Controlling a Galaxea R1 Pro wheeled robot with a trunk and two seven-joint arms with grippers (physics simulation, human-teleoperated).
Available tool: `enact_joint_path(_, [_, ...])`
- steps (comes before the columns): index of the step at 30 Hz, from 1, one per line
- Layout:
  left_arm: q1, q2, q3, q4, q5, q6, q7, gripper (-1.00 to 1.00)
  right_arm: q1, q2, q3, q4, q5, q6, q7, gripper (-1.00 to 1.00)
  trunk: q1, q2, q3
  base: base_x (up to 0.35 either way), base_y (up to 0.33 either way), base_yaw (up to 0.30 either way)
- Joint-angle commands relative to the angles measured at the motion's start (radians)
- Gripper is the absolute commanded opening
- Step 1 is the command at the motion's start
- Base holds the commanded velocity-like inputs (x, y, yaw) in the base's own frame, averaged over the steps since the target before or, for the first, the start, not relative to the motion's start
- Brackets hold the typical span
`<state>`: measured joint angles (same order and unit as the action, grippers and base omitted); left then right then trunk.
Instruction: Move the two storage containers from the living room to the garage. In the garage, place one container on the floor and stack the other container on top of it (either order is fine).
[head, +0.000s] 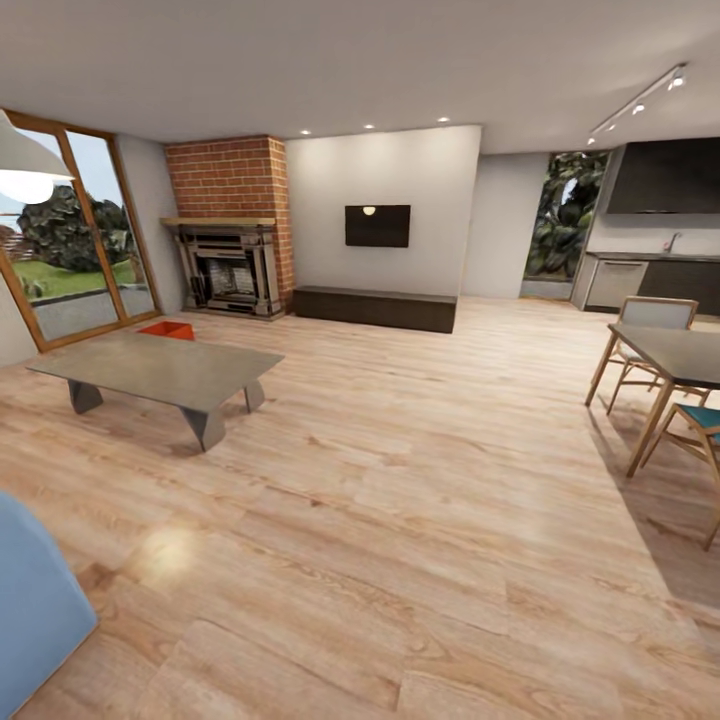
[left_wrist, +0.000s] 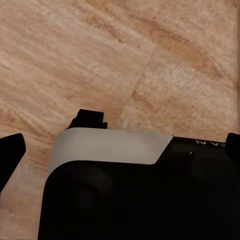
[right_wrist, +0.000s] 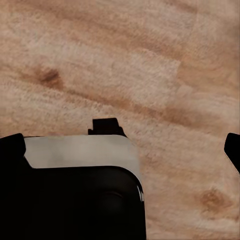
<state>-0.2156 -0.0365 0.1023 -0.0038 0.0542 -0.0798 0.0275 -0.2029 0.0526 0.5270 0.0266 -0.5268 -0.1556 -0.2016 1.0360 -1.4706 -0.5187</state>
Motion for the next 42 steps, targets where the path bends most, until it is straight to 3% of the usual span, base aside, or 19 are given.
enact_joint_path(1, [-0.001, 0.000, 0.005, 0.001, 0.006, -0.004, 0.001, 1.00, -0.001, 0.001, 0.008, 0.003, -0.011, -0.005, -0.001, 1.00, 0.001, 0.000, -0.001, 0.324, 0.000, 0.000])
enact_joint_path(42, [-0.001, 0.000, 0.004, 0.001, 0.004, -0.003, 0.001, 1.00, -0.001, 0.004, 0.008, 0.004, -0.014, -0.003, 0.001, 1.00, 0.001, 0.000, -0.001, 0.324, 0.000, 0.000])
